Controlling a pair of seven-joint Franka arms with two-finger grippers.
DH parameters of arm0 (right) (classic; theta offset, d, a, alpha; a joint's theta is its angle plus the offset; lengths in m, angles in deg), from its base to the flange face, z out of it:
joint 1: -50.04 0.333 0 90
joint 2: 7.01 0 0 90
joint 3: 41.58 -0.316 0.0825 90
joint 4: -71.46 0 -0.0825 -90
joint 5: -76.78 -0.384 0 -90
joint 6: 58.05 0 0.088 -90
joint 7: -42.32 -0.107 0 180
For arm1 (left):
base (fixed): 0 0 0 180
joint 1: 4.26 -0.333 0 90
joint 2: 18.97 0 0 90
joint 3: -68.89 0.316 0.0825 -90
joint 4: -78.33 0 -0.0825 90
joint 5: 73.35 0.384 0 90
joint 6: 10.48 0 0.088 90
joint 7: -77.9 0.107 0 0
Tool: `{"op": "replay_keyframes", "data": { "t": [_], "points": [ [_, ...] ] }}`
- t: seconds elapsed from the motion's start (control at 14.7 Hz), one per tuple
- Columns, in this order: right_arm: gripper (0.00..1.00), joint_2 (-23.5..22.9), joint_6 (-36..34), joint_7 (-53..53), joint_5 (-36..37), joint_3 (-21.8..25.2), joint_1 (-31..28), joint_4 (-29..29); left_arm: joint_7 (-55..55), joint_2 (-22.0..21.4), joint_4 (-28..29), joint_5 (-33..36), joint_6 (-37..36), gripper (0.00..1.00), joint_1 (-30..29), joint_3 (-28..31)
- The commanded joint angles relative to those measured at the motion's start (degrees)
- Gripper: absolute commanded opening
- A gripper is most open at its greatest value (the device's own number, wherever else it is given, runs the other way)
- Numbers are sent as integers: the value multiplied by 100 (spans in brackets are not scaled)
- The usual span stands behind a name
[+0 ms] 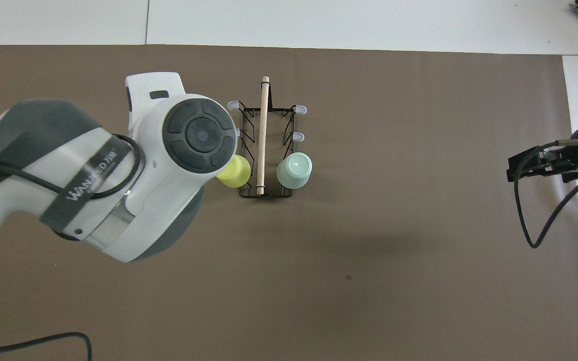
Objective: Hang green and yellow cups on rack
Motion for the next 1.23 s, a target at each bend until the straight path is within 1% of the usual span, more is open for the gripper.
{"op": "replay_keyframes", "data": {
  "t": [0.0, 0.14, 0.2, 0.34, 0.48, 0.61, 0.75, 0.89, 0.95, 1.16],
  "points": [
    [100, -51, -311, -37, -165, -4, -96, -203, 1523, -746, 594, -987, 570, 100, 61, 802],
    [100, -51, -293, -46, -182, -21, -79, -203, 2586, -1020, 876, -1375, 861, 100, -35, 1128],
    [100, -51, -285, -46, -174, -30, -61, -195, 3122, -1064, 903, -1621, 897, 100, -235, 1164],
    [100, 45, -232, -54, -165, -30, -70, -38, 4151, -1091, 903, -1939, 889, 100, -570, 1174],
    [100, 177, 275, -46, -173, -30, -87, 322, 5057, -1100, 903, -2176, 915, 100, -843, 1182],
    [100, 178, 392, -28, -165, -22, -87, 342, 6128, -1091, 886, -2264, 1099, 100, -905, 1331],
    [100, 169, 558, -28, -130, -22, -87, 324, 7157, -1082, 816, -2816, 1100, 100, -905, 1681],
    [100, 178, 551, 50, -51, -30, -53, 219, 8535, -1065, 623, -3247, 821, 100, -897, 2086],
    [100, 178, 472, 86, 37, -13, -35, 175, 8933, -1021, 396, -3406, 558, 100, -905, 2149],
    [100, 178, 313, 86, 29, 5, -96, 122, 9069, -933, -159, -3495, 29, 100, -905, 2228]
  ]
}}
